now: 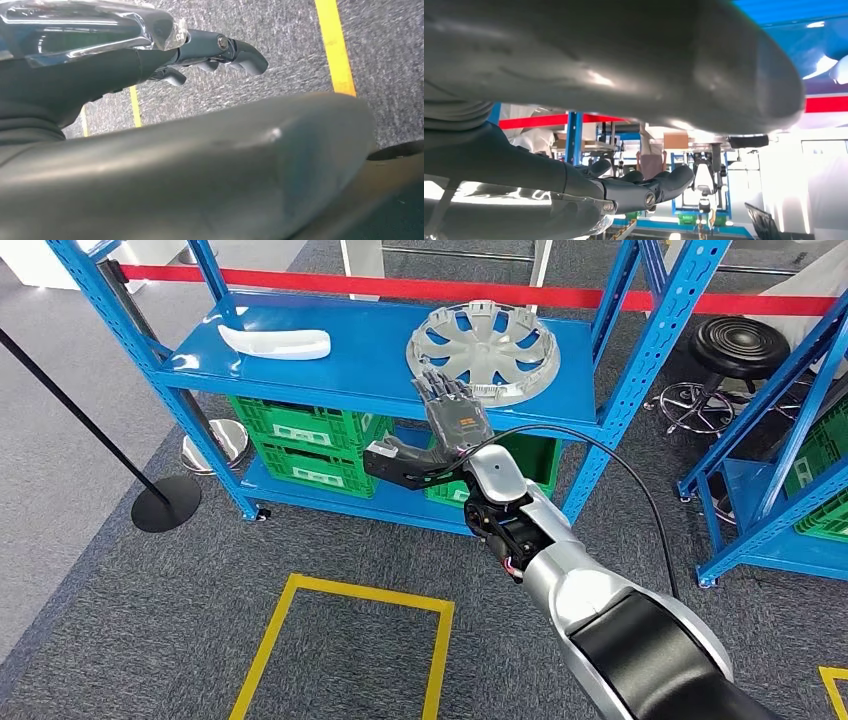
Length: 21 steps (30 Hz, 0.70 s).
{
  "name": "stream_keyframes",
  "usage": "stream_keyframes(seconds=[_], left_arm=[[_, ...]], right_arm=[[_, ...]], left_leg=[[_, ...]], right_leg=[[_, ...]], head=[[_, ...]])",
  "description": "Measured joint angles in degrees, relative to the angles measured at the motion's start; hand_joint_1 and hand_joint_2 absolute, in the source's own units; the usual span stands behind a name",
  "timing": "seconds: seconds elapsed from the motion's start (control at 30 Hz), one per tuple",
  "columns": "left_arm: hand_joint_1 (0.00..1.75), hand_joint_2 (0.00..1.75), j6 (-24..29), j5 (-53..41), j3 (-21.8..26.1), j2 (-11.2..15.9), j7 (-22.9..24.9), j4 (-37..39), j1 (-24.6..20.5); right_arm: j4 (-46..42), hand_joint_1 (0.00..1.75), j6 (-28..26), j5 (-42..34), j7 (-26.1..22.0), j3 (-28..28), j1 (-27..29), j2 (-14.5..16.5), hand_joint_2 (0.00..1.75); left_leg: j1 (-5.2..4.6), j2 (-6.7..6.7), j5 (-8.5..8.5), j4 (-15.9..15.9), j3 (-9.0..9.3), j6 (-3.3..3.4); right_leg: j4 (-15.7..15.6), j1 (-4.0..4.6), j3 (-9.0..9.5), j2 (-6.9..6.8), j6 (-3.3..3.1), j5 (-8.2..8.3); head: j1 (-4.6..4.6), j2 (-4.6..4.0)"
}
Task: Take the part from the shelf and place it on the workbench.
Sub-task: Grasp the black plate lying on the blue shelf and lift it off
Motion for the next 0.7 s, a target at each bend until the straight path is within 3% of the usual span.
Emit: stream_keyframes(seconds=[0.03, 0.1, 0.2, 0.27, 0.33, 0.4, 0.43, 0.47, 0.5, 0.57, 0.6, 0.7], left_arm=[[0.0, 0.0, 0.0, -0.1, 0.0, 0.0, 0.0, 0.0, 0.0], [0.0, 0.0, 0.2, -0.2, 0.0, 0.0, -0.2, 0.0, 0.0], [0.0, 0.0, 0.5, -0.5, 0.0, 0.0, -0.6, 0.0, -0.1], [0.0, 0.0, 0.6, -0.6, 0.0, 0.0, -0.6, 0.0, -0.1], [0.0, 0.0, 0.7, -0.7, 0.0, 0.0, -0.6, 0.0, -0.1], [0.0, 0.0, 0.7, -0.7, 0.0, 0.0, -0.6, 0.0, -0.2], [0.0, 0.0, 0.7, -0.7, 0.0, -0.1, -0.6, 0.0, -0.1], [0.0, 0.0, 0.7, -0.7, 0.0, -0.1, -0.6, 0.0, -0.1], [0.0, 0.0, 0.6, -0.7, 0.0, -0.1, -0.6, 0.0, -0.1], [0.0, 0.0, 0.6, -0.7, 0.0, -0.2, -0.6, 0.0, -0.1], [0.0, 0.0, 0.5, -0.7, 0.0, -0.3, -0.6, 0.0, -0.1], [0.0, 0.0, 0.3, -0.7, 0.0, -0.5, -0.5, 0.0, -0.2]], right_arm=[[0.0, 0.0, 0.0, 0.0, 0.0, 0.0, 0.0, 0.0, 0.0], [0.0, 0.0, -0.1, 0.0, 0.0, -0.2, -0.1, 0.0, 0.0], [0.0, 0.0, -0.1, 0.0, 0.0, -0.5, -0.1, -0.1, 0.0], [0.0, 0.0, -0.1, 0.1, 0.0, -0.6, -0.2, -0.1, 0.0], [0.0, 0.0, -0.1, 0.1, 0.1, -0.7, -0.2, -0.2, 0.0], [0.0, 0.0, -0.1, 0.1, 0.2, -0.7, 0.0, -0.4, 0.0], [0.0, 0.0, -0.1, 0.1, 0.2, -0.8, 0.2, -0.6, 0.0], [0.0, 0.0, -0.1, 0.1, 0.2, -0.8, 0.3, -0.7, 0.0], [0.0, 0.0, -0.1, 0.1, 0.2, -0.8, 0.4, -0.8, 0.0], [0.0, 0.0, -0.1, 0.1, 0.2, -0.8, 0.3, -0.9, 0.0], [0.0, 0.0, 0.0, 0.1, 0.2, -0.8, 0.3, -0.9, 0.0], [0.0, 0.0, 0.1, 0.1, 0.3, -0.9, 0.2, -1.0, 0.0]], left_leg=[[0.1, 0.13, 2.49, -4.4, 1.84, -0.07], [0.04, 0.27, 4.95, -11.1, 5.18, 0.0], [-0.17, 0.1, 4.53, -12.7, 6.16, 1.43], [-0.13, 0.07, 4.32, -12.9, 6.77, 2.43], [-0.22, 0.05, 4.01, -13.0, 7.34, 3.15], [-0.6, 0.01, 3.6, -12.9, 7.67, 3.66], [-0.82, -0.07, 3.39, -12.9, 7.87, 3.83], [-1.07, -0.16, 3.15, -12.9, 8.16, 3.94], [-1.32, -0.25, 2.86, -12.9, 8.57, 3.99], [-1.72, -0.3, 2.17, -12.9, 9.5, 3.99], [-1.79, -0.28, 1.89, -12.9, 9.75, 3.9], [-1.68, -0.21, 1.63, -12.6, 9.82, 3.12]], right_leg=[[0.0, -0.14, 0.38, 0.01, 0.32, -0.29], [0.0, -0.1, 0.79, 0.11, 1.1, -0.87], [-0.1, 0.03, 1.16, 0.18, 2.36, -0.7], [1.3, -0.07, 0.8, 0.01, 2.84, -1.22], [6.5, -0.03, -1.91, -0.13, 2.93, -3.69], [14.0, 0.16, -6.41, -0.14, 2.86, -6.37], [16.1, 0.28, -8.06, -0.14, 2.68, -6.71], [15.9, 0.44, -8.65, -0.14, 2.34, -5.91], [13.4, 0.67, -8.01, -0.14, 1.86, -3.99], [5.2, 1.35, -4.93, -0.23, 0.55, 0.67], [2.0, 1.71, -3.74, -0.32, 0.13, 1.82], [-0.6, 2.32, -2.51, -0.46, -0.49, 2.18]], head=[[-0.04, 0.0], [-0.41, 0.0], [-0.5, 0.0], [-0.2, 0.0], [0.2, 0.0], [0.43, 0.0], [0.46, 0.0], [0.54, 0.0], [0.64, 0.0], [0.69, -0.01], [0.52, -0.01], [0.16, 0.0]])
